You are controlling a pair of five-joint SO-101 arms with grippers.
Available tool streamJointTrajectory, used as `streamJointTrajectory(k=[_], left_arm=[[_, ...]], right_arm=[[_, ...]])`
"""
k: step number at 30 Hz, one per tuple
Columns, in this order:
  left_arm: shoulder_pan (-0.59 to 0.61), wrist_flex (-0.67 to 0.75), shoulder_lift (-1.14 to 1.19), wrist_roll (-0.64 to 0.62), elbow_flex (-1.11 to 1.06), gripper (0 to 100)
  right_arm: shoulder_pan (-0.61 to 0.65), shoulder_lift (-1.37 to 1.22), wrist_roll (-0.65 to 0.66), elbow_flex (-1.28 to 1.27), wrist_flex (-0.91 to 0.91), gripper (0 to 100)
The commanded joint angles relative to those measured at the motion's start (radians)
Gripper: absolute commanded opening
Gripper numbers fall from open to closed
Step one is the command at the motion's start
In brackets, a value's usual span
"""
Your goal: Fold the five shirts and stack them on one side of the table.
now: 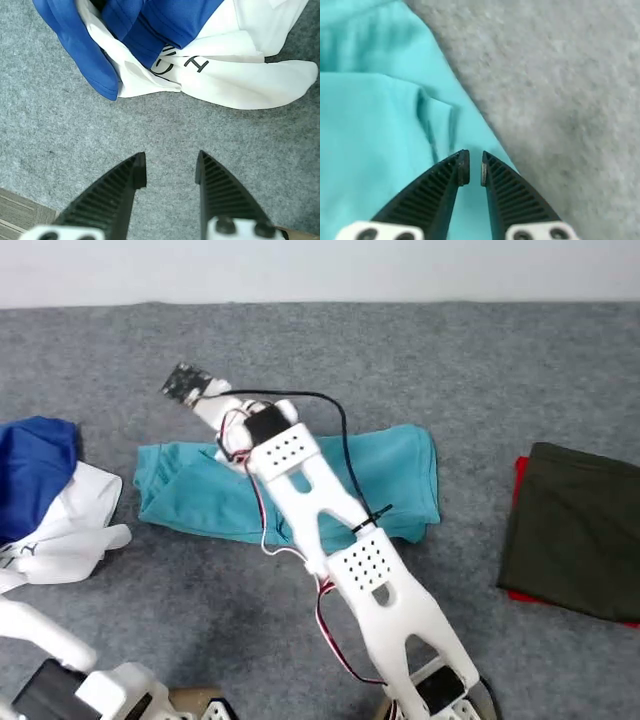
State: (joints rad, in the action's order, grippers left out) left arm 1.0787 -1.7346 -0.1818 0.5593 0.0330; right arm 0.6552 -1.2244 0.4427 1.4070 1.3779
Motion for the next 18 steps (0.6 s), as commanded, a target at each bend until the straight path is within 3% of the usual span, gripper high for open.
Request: streamJointTrajectory(k=[1, 7, 10, 18], left_arm=[[-0.009, -0.017, -0.046, 0.008, 0.007, 17], [-0.002, -0.017, -0.048, 0.008, 0.007, 17], [0.0, -0.017, -0.048, 0.006, 0.007, 17], [0.0, -0.017, -0.048, 0.006, 0.007, 13]], right_arm=[[-0.012, 0.079, -0.011, 0.12, 0.117, 5.4], [-0.036, 0.133, -0.026, 0.222, 0.426, 5.4], [-0.097, 0.179, -0.152, 0.175, 0.424, 3.9], [-0.225, 0.515, -0.292, -0.328, 0.421, 1.5]])
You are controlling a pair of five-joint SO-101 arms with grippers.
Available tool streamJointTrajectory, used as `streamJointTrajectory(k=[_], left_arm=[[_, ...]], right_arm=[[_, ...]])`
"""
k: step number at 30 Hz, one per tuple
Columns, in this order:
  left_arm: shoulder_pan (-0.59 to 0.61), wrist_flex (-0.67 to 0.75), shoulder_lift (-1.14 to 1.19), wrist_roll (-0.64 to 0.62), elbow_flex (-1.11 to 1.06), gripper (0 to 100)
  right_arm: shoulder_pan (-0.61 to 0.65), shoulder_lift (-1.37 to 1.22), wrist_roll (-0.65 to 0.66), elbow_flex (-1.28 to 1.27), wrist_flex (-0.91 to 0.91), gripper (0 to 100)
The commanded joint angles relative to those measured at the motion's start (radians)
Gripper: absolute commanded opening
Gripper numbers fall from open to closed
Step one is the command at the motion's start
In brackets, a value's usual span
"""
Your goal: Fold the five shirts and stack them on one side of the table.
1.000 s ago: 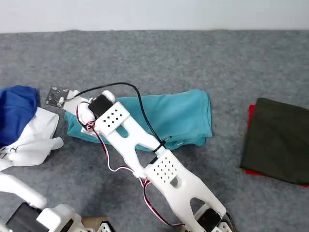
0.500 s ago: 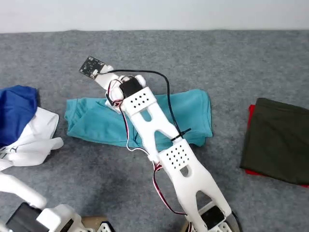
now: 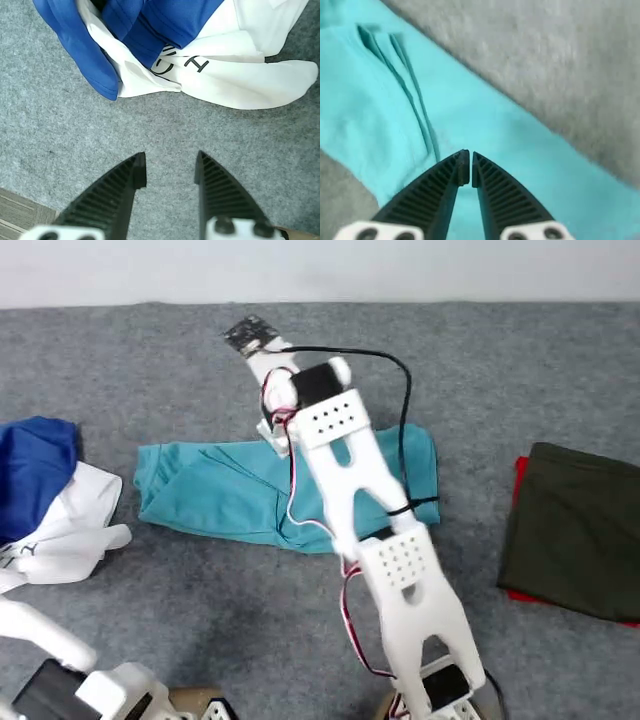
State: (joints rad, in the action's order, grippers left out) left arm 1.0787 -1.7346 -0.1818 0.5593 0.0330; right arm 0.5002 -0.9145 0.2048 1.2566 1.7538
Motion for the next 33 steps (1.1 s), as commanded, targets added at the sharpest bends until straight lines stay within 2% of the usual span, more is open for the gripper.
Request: streamJointTrajectory(k=[1, 7, 12, 16, 24, 29, 33], left_arm=[[0.0, -0.017, -0.048, 0.006, 0.007, 11], [-0.002, -0.017, -0.048, 0.006, 0.008, 8], [-0.002, -0.018, -0.048, 0.005, 0.008, 8], [0.0, -0.02, -0.048, 0.003, 0.008, 8], [0.0, -0.02, -0.048, 0.003, 0.008, 8], [0.0, -0.02, -0.048, 0.003, 0.008, 8], [0.0, -0.02, -0.048, 0.003, 0.008, 8]], right_arm=[[-0.101, 0.257, -0.066, -0.25, 0.045, 1.5], [-0.318, 0.499, -0.071, -0.634, 0.041, 1.4], [-0.423, 0.507, -0.071, -0.806, -0.018, 1.3], [-0.43, 0.469, -0.075, -0.898, -0.085, 1.3], [-0.435, 0.36, -0.071, -1.046, -0.084, 0.9], [-0.429, 0.466, -0.068, -1.011, -0.016, 0.9], [-0.409, 0.618, -0.017, -0.924, -0.019, 0.9]])
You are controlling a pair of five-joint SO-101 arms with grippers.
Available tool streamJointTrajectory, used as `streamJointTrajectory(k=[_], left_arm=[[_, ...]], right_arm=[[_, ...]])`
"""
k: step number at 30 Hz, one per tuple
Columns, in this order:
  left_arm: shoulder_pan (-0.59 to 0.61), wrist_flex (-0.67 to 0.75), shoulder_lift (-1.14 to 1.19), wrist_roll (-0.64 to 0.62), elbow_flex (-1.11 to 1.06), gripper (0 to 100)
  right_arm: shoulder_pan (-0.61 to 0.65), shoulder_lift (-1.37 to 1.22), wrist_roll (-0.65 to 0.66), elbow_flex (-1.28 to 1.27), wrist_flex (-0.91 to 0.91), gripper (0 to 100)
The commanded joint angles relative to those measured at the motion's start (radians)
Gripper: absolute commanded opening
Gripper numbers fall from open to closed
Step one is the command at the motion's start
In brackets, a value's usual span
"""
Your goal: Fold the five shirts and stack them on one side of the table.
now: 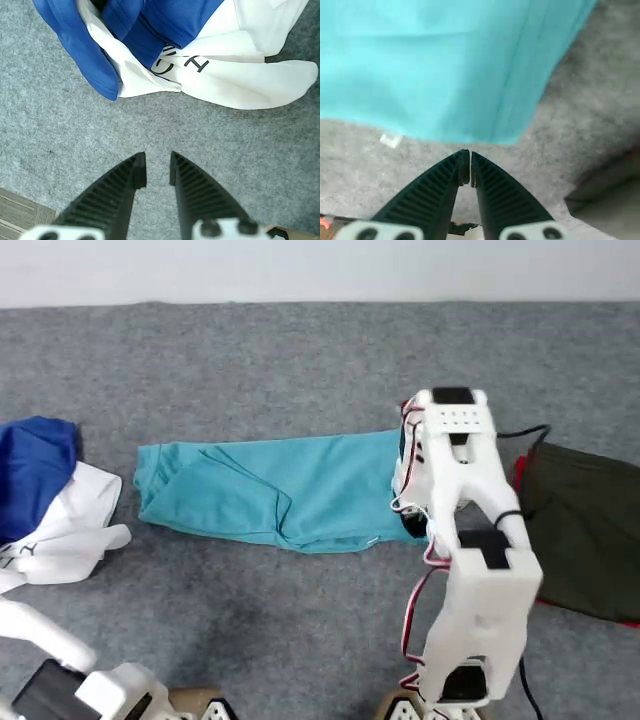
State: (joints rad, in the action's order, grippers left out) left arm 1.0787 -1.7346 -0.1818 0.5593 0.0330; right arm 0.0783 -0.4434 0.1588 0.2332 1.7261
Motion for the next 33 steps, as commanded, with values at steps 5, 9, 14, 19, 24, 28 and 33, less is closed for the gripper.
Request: streamJointTrajectory(k=[5, 9, 14, 19, 24, 28, 33], left_arm=[[-0.005, -0.018, -0.043, 0.003, 0.008, 8], [-0.011, -0.017, -0.04, 0.003, 0.008, 8], [-0.038, -0.017, -0.044, 0.003, 0.008, 8], [-0.052, -0.017, -0.043, 0.003, 0.007, 8], [-0.052, -0.017, -0.038, 0.003, 0.005, 8], [-0.052, -0.017, -0.038, 0.003, 0.005, 8], [-0.052, -0.018, -0.038, 0.003, 0.005, 8]], right_arm=[[0.054, 0.199, 0.12, 0.144, -0.213, 0.9], [0.053, 0.104, 0.215, 0.144, -0.438, 0.9], [-0.018, -0.071, 0.249, 0.15, -0.634, 0.9], [-0.051, -0.056, 0.226, 0.153, -0.493, 1.9], [0.001, 0.025, 0.014, 0.196, -0.268, 22.1], [0.048, 0.035, -0.14, 0.206, -0.211, 33.7], [0.079, -0.031, -0.213, 0.198, -0.211, 33.2]])
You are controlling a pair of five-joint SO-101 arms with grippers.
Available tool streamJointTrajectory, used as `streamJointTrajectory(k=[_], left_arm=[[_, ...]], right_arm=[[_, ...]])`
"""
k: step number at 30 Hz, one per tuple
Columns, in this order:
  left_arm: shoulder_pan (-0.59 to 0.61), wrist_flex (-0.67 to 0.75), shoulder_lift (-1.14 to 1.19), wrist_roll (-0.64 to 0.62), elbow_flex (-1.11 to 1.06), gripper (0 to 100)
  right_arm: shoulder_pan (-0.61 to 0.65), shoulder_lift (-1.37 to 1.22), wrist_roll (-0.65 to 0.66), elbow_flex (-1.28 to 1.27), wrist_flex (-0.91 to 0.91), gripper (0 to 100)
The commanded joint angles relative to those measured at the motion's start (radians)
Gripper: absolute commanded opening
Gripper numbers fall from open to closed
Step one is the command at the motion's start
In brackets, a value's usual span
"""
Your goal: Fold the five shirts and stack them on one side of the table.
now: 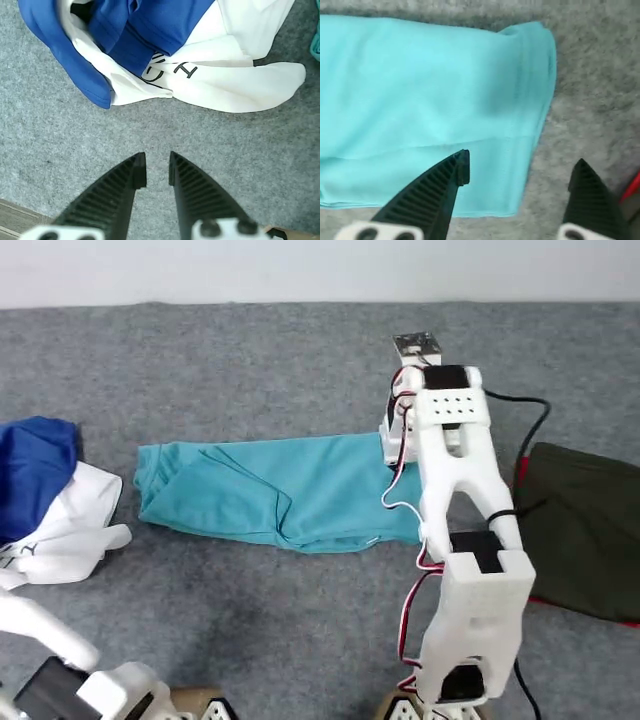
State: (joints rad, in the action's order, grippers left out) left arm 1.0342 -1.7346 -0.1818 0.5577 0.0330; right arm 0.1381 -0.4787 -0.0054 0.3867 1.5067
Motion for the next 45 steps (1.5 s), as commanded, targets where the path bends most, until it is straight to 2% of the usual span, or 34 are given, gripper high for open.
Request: streamJointTrajectory(k=[1, 9, 18, 24, 31, 35, 40, 45], left_arm=[[-0.008, -0.018, -0.038, 0.005, 0.005, 8], [-0.008, -0.018, -0.038, 0.005, 0.005, 8], [-0.008, -0.018, -0.04, 0.005, 0.005, 8], [-0.008, -0.018, -0.04, 0.005, 0.005, 8], [-0.008, -0.017, -0.038, 0.008, 0.005, 8], [-0.008, -0.017, -0.038, 0.008, 0.005, 8], [-0.009, -0.017, -0.041, 0.008, 0.005, 8], [-0.009, -0.017, -0.048, 0.008, 0.007, 8]], right_arm=[[0.021, -0.021, -0.064, 0.046, 0.008, 33.2], [0.035, -0.211, -0.091, 0.052, -0.005, 31.2], [0.021, -0.228, -0.083, 0.08, 0.002, 1.5], [-0.079, -0.145, 0.021, 0.08, 0.007, 1.0], [-0.285, -0.016, 0.264, 0.08, 0.021, 1.0], [-0.349, 0.041, 0.376, 0.08, 0.027, 1.0], [-0.275, 0.125, 0.434, 0.08, 0.09, 1.0], [-0.054, 0.234, 0.417, 0.08, 0.168, 1.0]])
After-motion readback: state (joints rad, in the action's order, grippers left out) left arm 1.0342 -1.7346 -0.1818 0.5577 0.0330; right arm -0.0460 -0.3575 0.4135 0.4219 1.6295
